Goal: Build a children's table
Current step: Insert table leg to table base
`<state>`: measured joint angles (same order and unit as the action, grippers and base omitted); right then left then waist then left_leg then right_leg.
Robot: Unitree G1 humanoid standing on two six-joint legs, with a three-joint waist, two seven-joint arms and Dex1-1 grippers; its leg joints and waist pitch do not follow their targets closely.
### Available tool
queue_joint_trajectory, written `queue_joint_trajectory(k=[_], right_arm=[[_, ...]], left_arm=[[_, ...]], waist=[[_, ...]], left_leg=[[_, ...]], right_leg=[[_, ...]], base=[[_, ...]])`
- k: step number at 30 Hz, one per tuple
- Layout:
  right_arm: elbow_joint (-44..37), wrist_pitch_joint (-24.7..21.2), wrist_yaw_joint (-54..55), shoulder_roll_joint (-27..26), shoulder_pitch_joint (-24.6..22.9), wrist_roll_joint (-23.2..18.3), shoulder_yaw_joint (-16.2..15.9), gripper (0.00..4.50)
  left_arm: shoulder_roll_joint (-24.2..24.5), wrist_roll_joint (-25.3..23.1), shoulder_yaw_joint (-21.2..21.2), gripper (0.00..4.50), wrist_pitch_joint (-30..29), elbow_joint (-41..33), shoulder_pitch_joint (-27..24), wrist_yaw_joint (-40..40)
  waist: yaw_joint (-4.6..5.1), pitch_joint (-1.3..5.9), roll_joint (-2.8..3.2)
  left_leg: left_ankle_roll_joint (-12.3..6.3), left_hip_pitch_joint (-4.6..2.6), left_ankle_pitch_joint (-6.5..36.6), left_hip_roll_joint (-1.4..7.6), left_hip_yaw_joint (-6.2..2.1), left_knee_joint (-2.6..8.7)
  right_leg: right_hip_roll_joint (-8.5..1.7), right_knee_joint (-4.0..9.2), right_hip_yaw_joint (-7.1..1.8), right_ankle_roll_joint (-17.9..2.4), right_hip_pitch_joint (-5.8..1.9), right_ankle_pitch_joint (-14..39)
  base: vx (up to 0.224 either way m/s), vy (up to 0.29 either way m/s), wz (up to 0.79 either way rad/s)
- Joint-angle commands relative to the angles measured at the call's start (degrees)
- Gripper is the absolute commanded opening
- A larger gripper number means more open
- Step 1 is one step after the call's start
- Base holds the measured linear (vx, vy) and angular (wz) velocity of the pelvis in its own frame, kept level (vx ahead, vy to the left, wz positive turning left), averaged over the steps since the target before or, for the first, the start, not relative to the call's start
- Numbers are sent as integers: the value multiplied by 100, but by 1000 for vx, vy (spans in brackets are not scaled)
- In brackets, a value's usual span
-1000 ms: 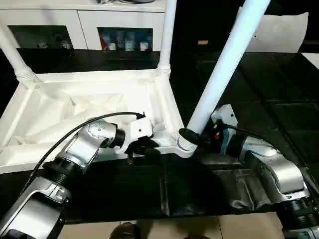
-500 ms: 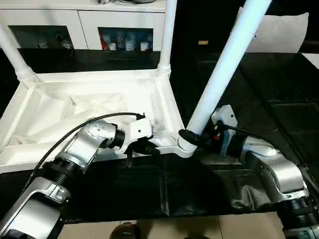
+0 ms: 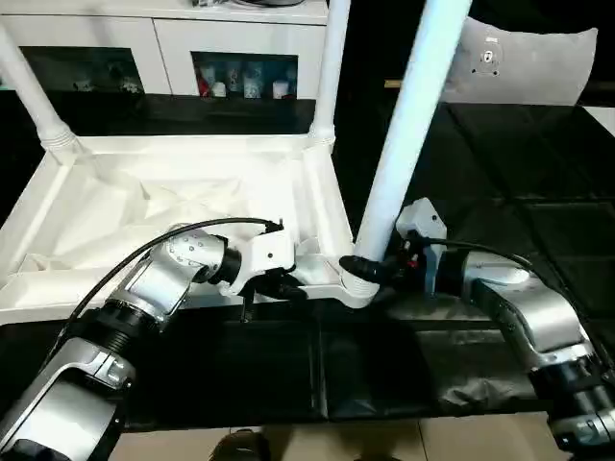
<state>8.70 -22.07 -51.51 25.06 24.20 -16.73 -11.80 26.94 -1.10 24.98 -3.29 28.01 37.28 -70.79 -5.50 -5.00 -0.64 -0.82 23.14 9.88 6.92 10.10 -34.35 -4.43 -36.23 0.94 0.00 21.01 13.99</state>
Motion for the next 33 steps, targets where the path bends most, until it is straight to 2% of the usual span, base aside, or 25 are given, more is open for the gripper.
queue_joint_trajectory(k=[1,8,10,12,14,16,20,21,24,25,29,33], right_arm=[[363,-148,59,26,-94,184,-58,194],[366,-195,-18,-71,-259,-26,42,194],[477,-136,103,-254,-371,-248,342,194],[508,-119,149,-315,-404,-323,442,194],[554,12,305,-529,-549,-593,769,194],[512,118,378,-660,-711,-742,930,194],[352,251,385,-836,-999,-842,1050,194],[303,341,370,-839,-1095,-785,1008,194],[240,462,352,-853,-1240,-713,964,194],[239,485,371,-856,-1253,-692,968,194],[546,878,339,-538,-1122,-30,594,194],[1138,1176,202,-438,-825,326,375,194]], left_arm=[[-16,-41,76,0,283,-243,210,-261],[-111,-142,24,0,355,-94,232,-10],[-154,-121,-44,0,314,-62,200,125],[-163,-104,-65,0,300,-64,186,138],[-169,-79,-110,0,279,-73,157,152],[-181,-75,-134,0,284,-60,150,163],[-208,-65,-157,0,294,-34,154,185],[-213,-65,-156,0,297,-28,159,189],[-225,-62,-159,0,291,-13,173,210],[-223,-58,-160,0,286,-18,174,208],[-166,-147,-85,0,346,-15,200,140],[-130,-224,-37,0,400,13,220,117]], waist=[[13,421,-17],[0,418,-30],[-15,425,-33],[-31,433,-27],[-36,433,10],[-43,440,-1],[-63,459,11],[-76,456,29],[-93,457,27],[-99,461,47],[-81,441,36],[-52,425,32]], left_leg=[[-174,-227,1011,635,-216,475],[-164,-237,1081,642,-209,478],[-152,-238,1126,645,-208,478],[-93,-243,1219,649,-218,489],[-27,-249,1302,652,-221,502],[21,-249,1369,651,-224,514],[-20,-240,1241,643,-214,506],[-26,-241,1229,643,-221,508],[-10,-251,1263,648,-213,510],[-7,-250,1257,647,-220,512],[70,-246,1392,638,-220,525],[131,-242,1577,640,-231,532]], right_leg=[[-551,361,-191,-1661,-110,-136],[-554,377,-195,-1659,-107,-51],[-566,378,-200,-1660,-105,13],[-568,390,-193,-1662,-100,130],[-561,388,-193,-1642,-86,180],[-562,390,-191,-1620,-90,180],[-558,372,-190,-1611,-96,-113],[-561,368,-184,-1617,-97,-121],[-556,376,-186,-1598,-94,-116],[-553,369,-184,-1594,-96,-135],[-550,391,-183,-1564,-93,14],[-567,422,-195,-1564,-98,339]], base=[[0,0,0],[0,0,0],[0,0,0],[0,0,0],[0,0,0],[0,0,0],[0,0,0],[0,0,0],[0,0,0],[0,0,0],[0,0,0],[0,0,0]])
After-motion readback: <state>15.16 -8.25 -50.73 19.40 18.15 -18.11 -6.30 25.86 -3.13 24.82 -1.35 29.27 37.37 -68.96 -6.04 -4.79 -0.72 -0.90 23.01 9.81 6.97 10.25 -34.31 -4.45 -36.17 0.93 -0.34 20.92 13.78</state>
